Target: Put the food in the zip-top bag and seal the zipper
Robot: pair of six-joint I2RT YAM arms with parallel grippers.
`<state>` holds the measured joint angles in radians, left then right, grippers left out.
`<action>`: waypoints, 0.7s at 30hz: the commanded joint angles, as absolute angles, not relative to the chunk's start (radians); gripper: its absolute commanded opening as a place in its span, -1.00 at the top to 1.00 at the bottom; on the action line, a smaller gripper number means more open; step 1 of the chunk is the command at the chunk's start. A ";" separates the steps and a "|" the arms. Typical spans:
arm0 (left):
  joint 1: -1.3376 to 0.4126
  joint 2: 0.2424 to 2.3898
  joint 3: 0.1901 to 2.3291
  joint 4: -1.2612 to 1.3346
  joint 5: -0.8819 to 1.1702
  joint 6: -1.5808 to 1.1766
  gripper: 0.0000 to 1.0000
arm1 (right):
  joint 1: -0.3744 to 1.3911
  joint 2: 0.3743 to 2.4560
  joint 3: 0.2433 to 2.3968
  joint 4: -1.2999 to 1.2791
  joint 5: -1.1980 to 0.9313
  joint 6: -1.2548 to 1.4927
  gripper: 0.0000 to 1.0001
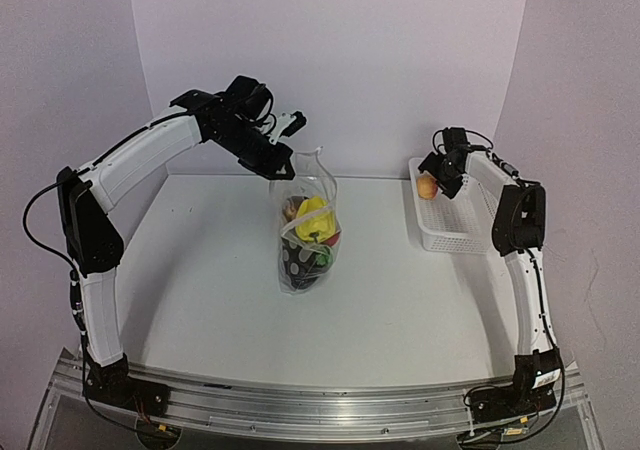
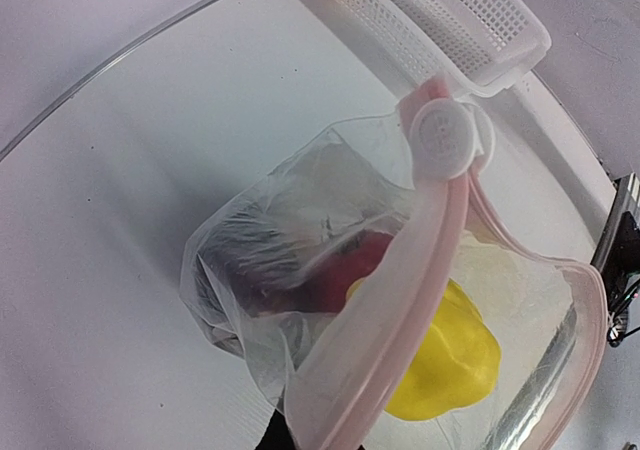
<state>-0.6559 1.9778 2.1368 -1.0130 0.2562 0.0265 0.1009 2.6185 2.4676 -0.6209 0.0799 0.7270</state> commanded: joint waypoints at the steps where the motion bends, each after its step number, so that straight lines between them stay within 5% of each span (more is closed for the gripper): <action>1: -0.657 1.955 2.152 -1.010 0.236 0.040 1.00 | 0.100 2.652 2.473 -0.591 0.100 0.735 -0.86; 8: -0.656 1.960 2.154 -1.010 0.245 0.038 1.00 | 0.098 2.679 2.459 -0.591 0.119 0.690 -0.81; 21: -0.650 1.954 2.151 -1.008 0.260 0.035 1.00 | 0.089 2.596 2.385 -0.591 0.135 0.553 -0.19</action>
